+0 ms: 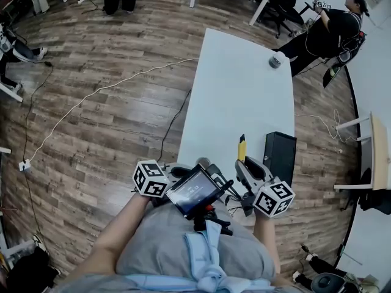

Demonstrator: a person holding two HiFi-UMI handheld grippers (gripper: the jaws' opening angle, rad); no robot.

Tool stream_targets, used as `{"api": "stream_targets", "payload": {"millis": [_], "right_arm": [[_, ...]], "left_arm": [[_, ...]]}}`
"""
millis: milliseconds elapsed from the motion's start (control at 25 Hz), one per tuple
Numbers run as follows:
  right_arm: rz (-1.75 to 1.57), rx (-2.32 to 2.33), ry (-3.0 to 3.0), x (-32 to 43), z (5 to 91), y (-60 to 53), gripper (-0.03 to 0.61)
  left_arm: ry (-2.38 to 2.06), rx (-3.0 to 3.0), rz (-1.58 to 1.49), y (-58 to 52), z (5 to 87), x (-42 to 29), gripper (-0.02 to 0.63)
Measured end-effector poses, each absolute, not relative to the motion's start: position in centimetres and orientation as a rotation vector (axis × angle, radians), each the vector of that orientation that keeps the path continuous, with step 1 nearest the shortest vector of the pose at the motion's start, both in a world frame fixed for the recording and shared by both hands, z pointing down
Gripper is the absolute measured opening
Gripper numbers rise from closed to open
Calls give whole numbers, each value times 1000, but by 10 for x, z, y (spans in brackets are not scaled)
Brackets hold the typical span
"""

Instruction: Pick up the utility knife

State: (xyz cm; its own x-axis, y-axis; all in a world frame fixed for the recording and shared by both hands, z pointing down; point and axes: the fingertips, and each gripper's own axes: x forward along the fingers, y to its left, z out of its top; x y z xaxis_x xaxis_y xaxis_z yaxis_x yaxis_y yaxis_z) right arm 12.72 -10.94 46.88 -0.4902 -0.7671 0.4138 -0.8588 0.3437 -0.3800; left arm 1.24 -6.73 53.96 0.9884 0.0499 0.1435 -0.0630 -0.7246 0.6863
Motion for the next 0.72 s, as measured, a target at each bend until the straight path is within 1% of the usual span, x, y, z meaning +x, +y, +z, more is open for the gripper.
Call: {"api": "stream_targets", "payload": {"millis": [720], "right_arm": [[854,1473,-2446,129,470,-108,127]], "left_arm": [[-21,2371,196,-66,540,15,20]]}}
